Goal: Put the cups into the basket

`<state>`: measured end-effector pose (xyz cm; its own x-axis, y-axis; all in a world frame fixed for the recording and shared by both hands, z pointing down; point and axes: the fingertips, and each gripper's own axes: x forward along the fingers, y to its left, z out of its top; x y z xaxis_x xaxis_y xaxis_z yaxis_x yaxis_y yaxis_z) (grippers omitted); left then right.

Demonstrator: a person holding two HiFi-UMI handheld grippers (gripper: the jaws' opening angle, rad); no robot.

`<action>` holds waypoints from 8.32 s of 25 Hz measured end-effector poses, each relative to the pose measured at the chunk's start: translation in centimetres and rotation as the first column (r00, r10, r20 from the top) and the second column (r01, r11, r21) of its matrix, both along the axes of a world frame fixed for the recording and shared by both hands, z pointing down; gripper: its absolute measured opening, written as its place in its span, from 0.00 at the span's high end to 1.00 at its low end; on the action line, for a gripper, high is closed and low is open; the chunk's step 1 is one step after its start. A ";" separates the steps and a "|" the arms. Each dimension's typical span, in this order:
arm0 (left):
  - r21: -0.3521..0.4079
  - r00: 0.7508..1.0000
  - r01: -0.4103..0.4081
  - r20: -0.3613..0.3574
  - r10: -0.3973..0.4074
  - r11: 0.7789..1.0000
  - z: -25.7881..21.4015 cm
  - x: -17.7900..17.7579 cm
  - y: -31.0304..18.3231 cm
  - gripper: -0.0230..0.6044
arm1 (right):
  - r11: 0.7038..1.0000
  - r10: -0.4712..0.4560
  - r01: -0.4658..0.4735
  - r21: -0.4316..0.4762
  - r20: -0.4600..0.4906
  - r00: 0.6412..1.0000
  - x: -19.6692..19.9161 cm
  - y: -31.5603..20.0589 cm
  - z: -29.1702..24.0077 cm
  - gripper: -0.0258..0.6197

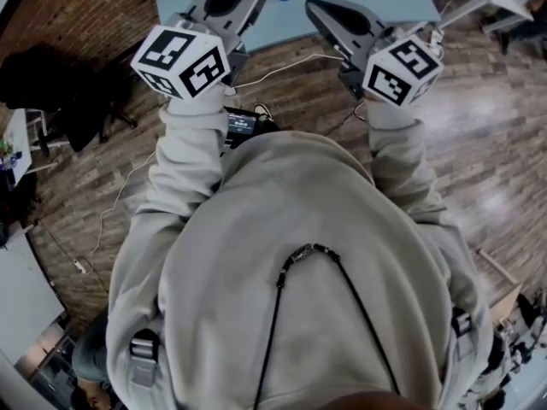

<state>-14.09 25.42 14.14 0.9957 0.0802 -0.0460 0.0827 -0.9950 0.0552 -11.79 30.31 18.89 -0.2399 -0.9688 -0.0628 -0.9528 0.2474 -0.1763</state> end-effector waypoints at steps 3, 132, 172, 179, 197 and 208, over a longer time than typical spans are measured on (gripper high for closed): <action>0.005 1.000 -0.021 -0.004 0.021 1.000 0.5 0.3 -1.1 0.97 | 1.000 -0.006 0.005 -0.013 -0.017 1.000 -0.2 -1.6 0.4 0.94; -0.205 0.991 -0.020 0.127 0.047 0.979 11.9 23.9 -38.4 0.97 | 0.952 -0.160 0.151 -0.267 -0.012 0.987 25.0 -41.2 8.0 0.94; -0.251 0.972 -0.036 0.218 0.092 0.967 17.2 26.8 -38.0 0.97 | 0.909 -0.217 0.219 -0.355 0.045 0.975 25.8 -41.1 15.3 0.94; -0.260 0.961 -0.080 0.235 0.144 0.962 18.1 27.8 -36.9 0.97 | 0.898 -0.232 0.232 -0.373 0.045 0.972 25.7 -41.0 16.2 0.94; -0.334 0.952 -0.089 0.249 0.179 0.938 21.2 28.2 -36.4 0.97 | 0.854 -0.192 0.155 -0.497 -0.023 0.981 26.7 -39.7 22.2 0.87; -0.370 0.954 -0.068 0.249 0.170 0.926 22.4 28.0 -36.7 0.97 | 0.750 -0.267 0.134 -0.647 -0.112 0.957 26.1 -37.0 29.9 0.63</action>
<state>13.89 -11.32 36.52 0.9575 0.2277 0.1771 0.1303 -0.8892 0.4386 14.36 -6.68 48.77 -0.3752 -0.7009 0.6066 -0.9242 0.3331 -0.1868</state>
